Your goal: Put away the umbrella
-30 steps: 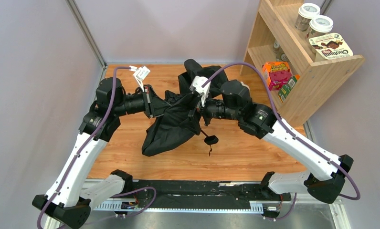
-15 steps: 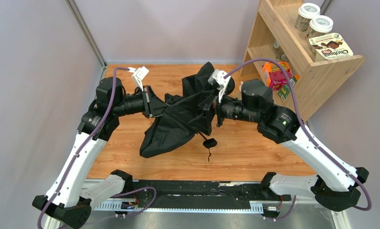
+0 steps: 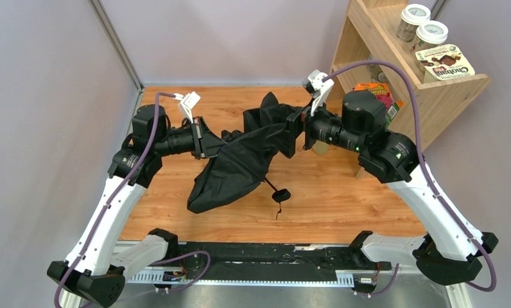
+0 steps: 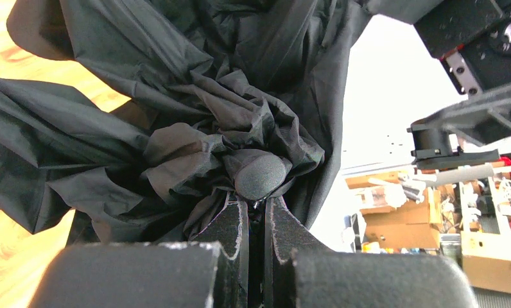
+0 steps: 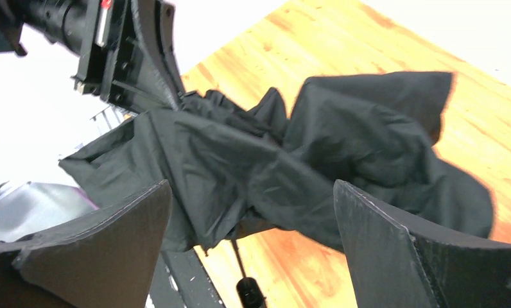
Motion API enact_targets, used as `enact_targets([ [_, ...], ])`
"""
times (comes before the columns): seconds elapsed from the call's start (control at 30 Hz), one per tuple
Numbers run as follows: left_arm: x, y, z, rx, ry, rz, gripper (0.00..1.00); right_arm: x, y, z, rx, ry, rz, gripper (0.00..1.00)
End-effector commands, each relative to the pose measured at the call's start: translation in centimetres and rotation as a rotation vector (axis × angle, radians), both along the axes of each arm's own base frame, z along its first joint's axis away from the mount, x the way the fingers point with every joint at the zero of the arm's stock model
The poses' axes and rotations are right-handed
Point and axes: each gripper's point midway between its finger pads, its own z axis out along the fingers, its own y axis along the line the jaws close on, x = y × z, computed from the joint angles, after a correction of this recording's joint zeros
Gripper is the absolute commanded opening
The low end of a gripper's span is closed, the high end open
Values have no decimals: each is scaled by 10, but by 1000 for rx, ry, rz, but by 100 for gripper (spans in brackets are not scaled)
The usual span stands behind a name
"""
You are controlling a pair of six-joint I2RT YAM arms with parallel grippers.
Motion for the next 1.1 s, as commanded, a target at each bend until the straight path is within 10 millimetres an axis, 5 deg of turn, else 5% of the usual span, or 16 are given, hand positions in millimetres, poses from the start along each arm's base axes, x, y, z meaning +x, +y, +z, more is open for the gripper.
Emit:
enact_targets([
  [0.0, -9, -4, 26, -58, -117, -70, 0, 10, -25, 28, 41, -47, -97, 100],
  [0.13, -11, 2, 18, 7, -155, -79, 0, 25, -30, 40, 95, 21, -88, 93],
  [0.3, -10, 3, 14, 36, -171, -80, 0, 36, -8, 33, 38, 105, -14, 59],
  [0.43, -12, 1, 22, 10, -193, -94, 0, 39, 9, 8, 33, 169, 26, 32],
  [0.53, -15, -1, 30, -17, -217, -114, 0, 42, 23, -22, 15, 210, 24, 33],
  [0.63, -19, -2, 34, -36, -234, -129, 0, 33, 48, -29, 45, 250, 98, 23],
  [0.87, -24, -5, 42, -79, -274, -164, 0, -52, 132, -25, 198, 437, 493, 21],
  [0.97, -31, -3, 45, -85, -314, -181, 0, -68, 135, -33, 184, 491, 548, 24],
  [1.07, -33, -2, 45, -75, -338, -180, 0, -61, 116, -26, 137, 399, 463, 36],
])
